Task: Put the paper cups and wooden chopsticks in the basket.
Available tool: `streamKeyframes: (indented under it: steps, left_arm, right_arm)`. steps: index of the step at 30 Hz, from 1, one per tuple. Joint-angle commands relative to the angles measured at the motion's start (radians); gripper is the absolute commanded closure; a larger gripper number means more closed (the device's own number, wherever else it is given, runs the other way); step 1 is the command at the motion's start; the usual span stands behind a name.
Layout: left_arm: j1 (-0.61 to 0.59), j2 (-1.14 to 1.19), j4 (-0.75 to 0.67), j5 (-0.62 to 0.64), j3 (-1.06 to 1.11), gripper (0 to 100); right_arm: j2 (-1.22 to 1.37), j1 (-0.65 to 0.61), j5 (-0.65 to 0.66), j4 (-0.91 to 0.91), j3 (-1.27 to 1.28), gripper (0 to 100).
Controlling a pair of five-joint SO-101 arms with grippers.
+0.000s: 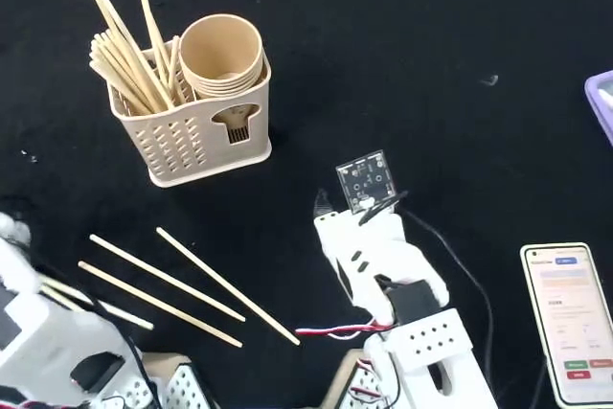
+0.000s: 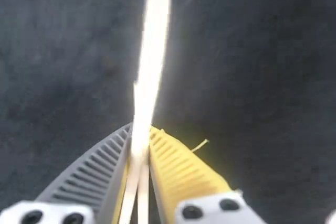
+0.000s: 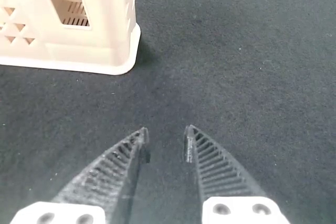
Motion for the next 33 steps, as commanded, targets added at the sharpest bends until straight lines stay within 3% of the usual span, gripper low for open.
streamKeyframes:
  steps: [1,7,10,13,18,23,26,33]
  left_arm:
    - [0.079,-0.006,0.026,0.04,-0.199,97]
    - [0.125,0.006,0.118,0.037,-0.259,97]
    - [0.122,0.032,0.021,0.034,-0.199,97]
    - [0.122,0.083,-0.061,-0.054,-0.137,97]
    - [0.117,0.138,-0.081,-0.097,-0.113,97]
    - [0.136,0.138,0.074,-0.121,-0.156,96]
    - [0.142,0.138,0.158,-0.189,-0.216,89]
    - [0.11,0.149,0.164,-0.21,-0.254,85]
  right_arm:
    - [-0.019,0.014,0.011,-0.025,-0.007,88.1]
    - [-0.019,0.014,0.011,-0.025,-0.007,88.1]
    - [-0.019,0.014,0.011,-0.025,-0.007,88.1]
    - [-0.019,0.014,0.011,-0.025,-0.007,88.1]
    - [-0.019,0.014,0.011,-0.025,-0.007,88.1]
    - [-0.019,0.014,0.011,-0.025,-0.007,88.1]
    - [-0.019,0.014,0.011,-0.025,-0.007,88.1]
    - [-0.019,0.014,0.011,-0.025,-0.007,88.1]
